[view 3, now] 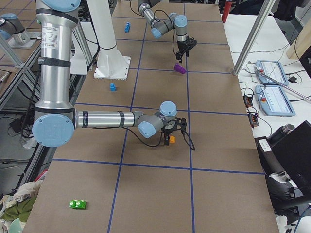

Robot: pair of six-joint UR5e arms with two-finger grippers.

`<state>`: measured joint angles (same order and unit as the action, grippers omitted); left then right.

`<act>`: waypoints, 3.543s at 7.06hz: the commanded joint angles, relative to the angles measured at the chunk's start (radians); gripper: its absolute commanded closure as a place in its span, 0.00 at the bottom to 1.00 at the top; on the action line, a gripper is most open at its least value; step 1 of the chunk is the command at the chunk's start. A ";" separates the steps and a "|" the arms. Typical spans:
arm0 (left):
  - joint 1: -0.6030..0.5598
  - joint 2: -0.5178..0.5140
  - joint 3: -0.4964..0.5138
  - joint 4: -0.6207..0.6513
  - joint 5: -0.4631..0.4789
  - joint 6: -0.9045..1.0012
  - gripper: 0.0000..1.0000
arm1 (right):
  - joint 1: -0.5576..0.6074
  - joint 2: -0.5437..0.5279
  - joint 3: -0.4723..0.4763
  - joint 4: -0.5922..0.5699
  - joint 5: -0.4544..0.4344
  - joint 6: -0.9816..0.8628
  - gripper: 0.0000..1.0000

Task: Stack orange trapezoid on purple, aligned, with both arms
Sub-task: 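Raise the left gripper away while the right gripper grasps the orange block, then carry the orange block with the right gripper above the purple block, then align and lower the orange block onto the purple block with the right gripper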

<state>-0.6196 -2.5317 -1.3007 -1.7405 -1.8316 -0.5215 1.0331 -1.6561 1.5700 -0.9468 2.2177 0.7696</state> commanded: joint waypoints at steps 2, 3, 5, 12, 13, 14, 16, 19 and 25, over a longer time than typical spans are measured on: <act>0.000 0.002 0.000 -0.001 0.000 0.000 0.00 | -0.002 0.002 -0.024 -0.001 0.000 -0.012 0.72; 0.000 0.002 0.000 -0.001 0.000 0.000 0.00 | -0.008 0.004 -0.021 -0.001 0.002 -0.012 1.00; -0.009 0.017 -0.021 -0.001 -0.005 0.002 0.00 | 0.031 0.039 -0.002 -0.048 0.034 -0.012 1.00; -0.339 0.581 -0.408 0.039 -0.276 0.273 0.00 | -0.153 0.848 0.087 -0.899 0.056 0.441 1.00; -0.404 0.661 -0.417 0.038 -0.276 0.322 0.00 | -0.225 0.922 0.047 -0.897 0.001 0.556 1.00; -0.467 0.718 -0.422 0.042 -0.272 0.375 0.00 | -0.282 0.990 -0.029 -0.867 -0.037 0.661 1.00; -0.630 0.864 -0.433 0.041 -0.273 0.545 0.00 | -0.370 1.051 -0.172 -0.700 -0.140 0.909 1.00; -0.710 0.926 -0.410 0.027 -0.272 0.584 0.00 | -0.403 1.062 -0.238 -0.675 -0.191 1.080 1.00; -0.706 0.923 -0.394 0.029 -0.268 0.583 0.00 | -0.433 1.079 -0.301 -0.621 -0.222 1.111 1.00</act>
<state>-1.3254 -1.6085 -1.6991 -1.7119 -2.1003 0.0601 0.6046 -0.5849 1.2835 -1.5750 1.9961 1.8798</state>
